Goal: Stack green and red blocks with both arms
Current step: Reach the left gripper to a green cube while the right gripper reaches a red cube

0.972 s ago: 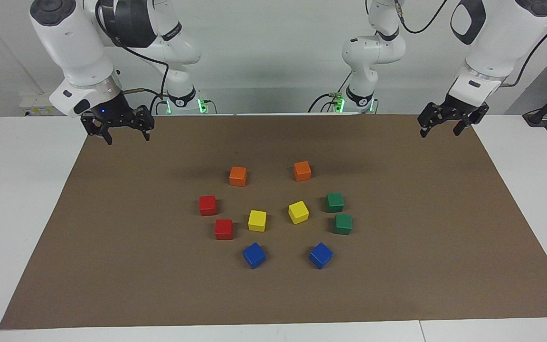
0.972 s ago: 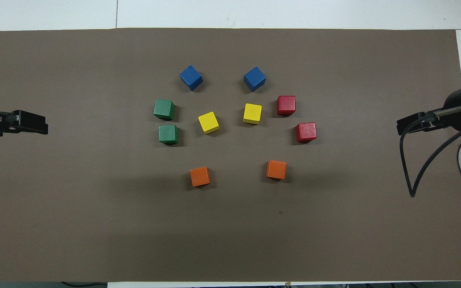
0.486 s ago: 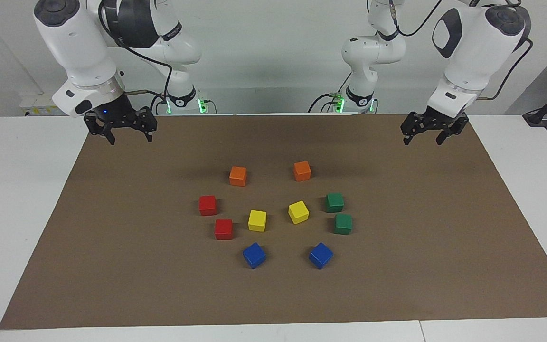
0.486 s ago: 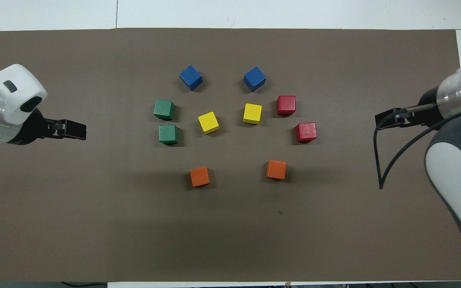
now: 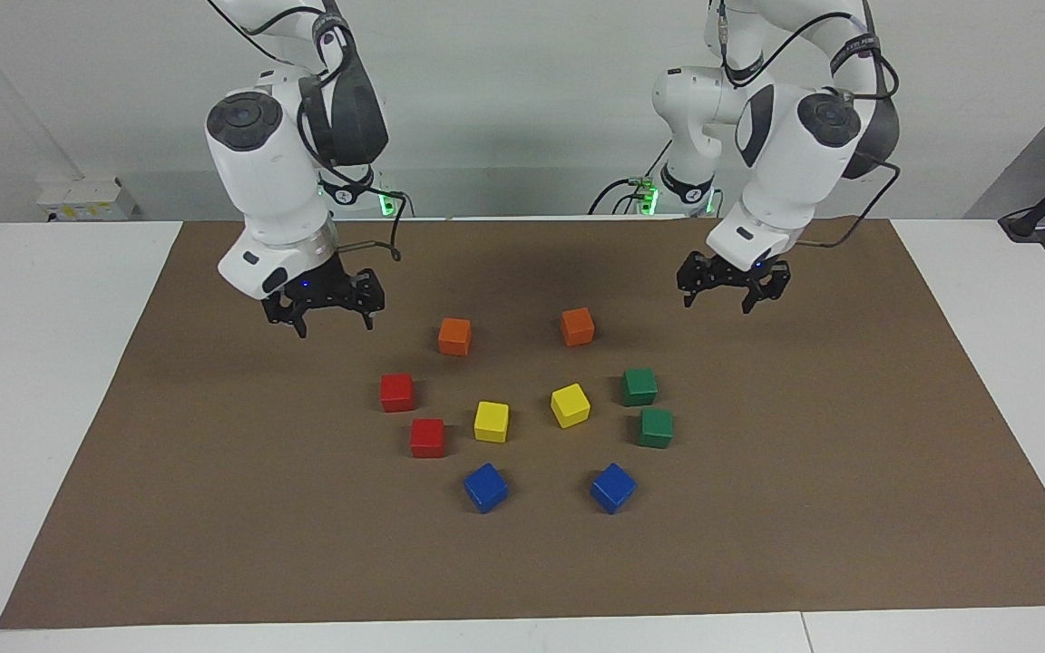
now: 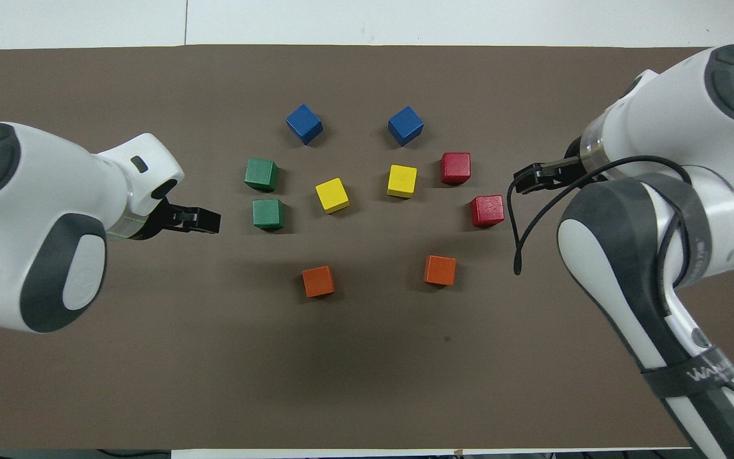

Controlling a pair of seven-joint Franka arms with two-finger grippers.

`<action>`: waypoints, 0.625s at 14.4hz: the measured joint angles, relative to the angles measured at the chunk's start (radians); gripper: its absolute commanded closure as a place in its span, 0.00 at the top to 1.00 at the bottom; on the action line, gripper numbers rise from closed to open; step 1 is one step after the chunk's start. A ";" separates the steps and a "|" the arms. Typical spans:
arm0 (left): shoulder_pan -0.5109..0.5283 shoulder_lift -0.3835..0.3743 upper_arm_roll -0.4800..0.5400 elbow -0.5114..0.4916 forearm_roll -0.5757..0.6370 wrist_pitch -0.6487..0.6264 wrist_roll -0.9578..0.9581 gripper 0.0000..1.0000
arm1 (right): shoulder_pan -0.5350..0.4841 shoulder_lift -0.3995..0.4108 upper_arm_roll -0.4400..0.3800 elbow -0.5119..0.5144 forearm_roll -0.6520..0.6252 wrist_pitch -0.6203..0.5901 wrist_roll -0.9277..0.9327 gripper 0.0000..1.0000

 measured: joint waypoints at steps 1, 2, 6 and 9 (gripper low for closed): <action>-0.017 0.024 0.000 -0.001 0.000 0.028 -0.022 1.00 | 0.012 0.008 0.000 -0.020 0.000 0.034 0.014 1.00; -0.028 0.047 -0.001 -0.001 0.000 0.057 -0.036 1.00 | 0.019 0.014 0.000 -0.050 0.000 0.077 0.022 1.00; -0.052 0.124 0.000 -0.001 0.000 0.166 -0.088 1.00 | 0.041 0.031 0.001 -0.120 0.000 0.171 0.068 1.00; -0.075 0.174 0.000 0.000 0.000 0.212 -0.111 1.00 | 0.047 0.054 0.000 -0.129 0.000 0.206 0.089 1.00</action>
